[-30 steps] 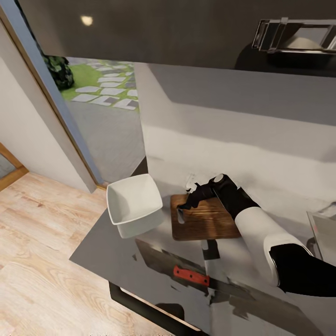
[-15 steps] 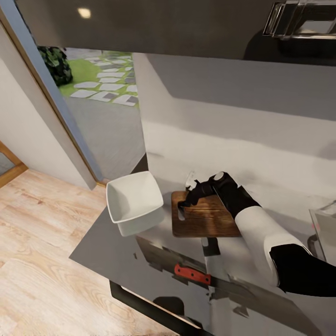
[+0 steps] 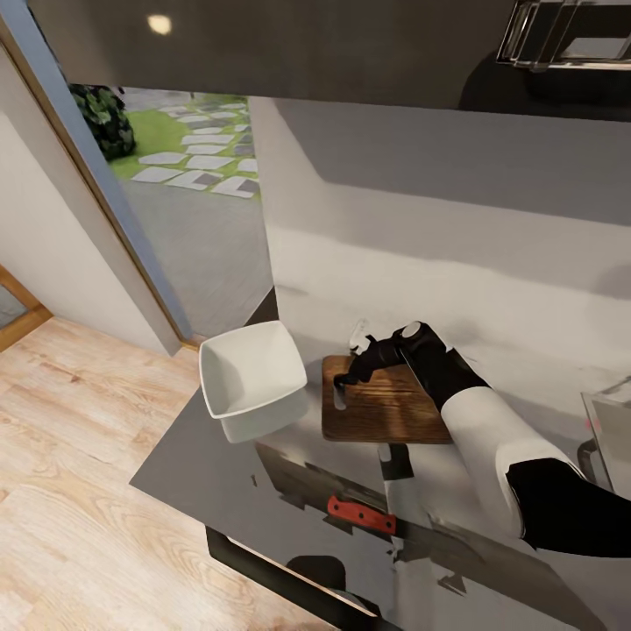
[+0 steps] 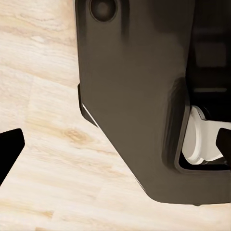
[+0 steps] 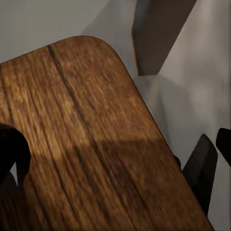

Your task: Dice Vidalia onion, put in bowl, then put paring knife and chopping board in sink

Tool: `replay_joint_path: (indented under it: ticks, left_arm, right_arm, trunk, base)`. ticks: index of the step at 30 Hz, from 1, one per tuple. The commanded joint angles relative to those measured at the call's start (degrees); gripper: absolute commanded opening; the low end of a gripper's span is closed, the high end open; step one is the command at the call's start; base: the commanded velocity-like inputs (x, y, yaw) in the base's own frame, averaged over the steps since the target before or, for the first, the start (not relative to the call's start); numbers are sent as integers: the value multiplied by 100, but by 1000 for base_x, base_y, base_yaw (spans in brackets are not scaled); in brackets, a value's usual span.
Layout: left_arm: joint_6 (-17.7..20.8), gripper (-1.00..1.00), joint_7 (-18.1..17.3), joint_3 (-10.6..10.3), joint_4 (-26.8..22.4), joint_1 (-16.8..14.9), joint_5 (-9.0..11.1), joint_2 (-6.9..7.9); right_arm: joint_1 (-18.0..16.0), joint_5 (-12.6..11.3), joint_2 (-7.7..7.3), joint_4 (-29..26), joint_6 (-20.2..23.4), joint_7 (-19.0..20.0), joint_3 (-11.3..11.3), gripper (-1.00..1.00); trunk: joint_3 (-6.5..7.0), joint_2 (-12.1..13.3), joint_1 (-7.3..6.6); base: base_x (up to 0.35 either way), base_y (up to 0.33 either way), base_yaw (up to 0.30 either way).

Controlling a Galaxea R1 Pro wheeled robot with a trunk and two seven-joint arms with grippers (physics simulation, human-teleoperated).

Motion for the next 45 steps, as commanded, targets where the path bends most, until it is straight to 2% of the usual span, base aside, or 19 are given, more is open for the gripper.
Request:
replay_joint_path:
  ticks: [1,7,8,26,45]
  left_arm:
    - [-18,100,-4,-4,2,-3,5,0]
    - [-18,100,-4,-4,3,-3,5,0]
    - [-18,100,-4,-4,3,-3,5,0]
    - [-18,100,-4,-4,-6,-3,2,0]
    - [-18,100,-4,-4,3,-3,5,0]
  right_arm:
    - [1,105,-1,405,-6,-2,13,100]
    - [0,105,-2,406,-13,2,13,100]
    - [0,105,-2,406,-14,1,13,-100]
    - [2,126,-5,406,-6,13,22,-100]
    - [2,140,-46,324,133,31,9,-100]
  trunk:
    - [-10,-4,7]
    - [-10,-4,7]
    - [-10,-4,7]
    - [-1,-4,7]
    - [167,-4,7]
  base:
    - [0,0,0]
    - [0,0,0]
    - [0,0,0]
    - [0,0,0]
    - [0,0,0]
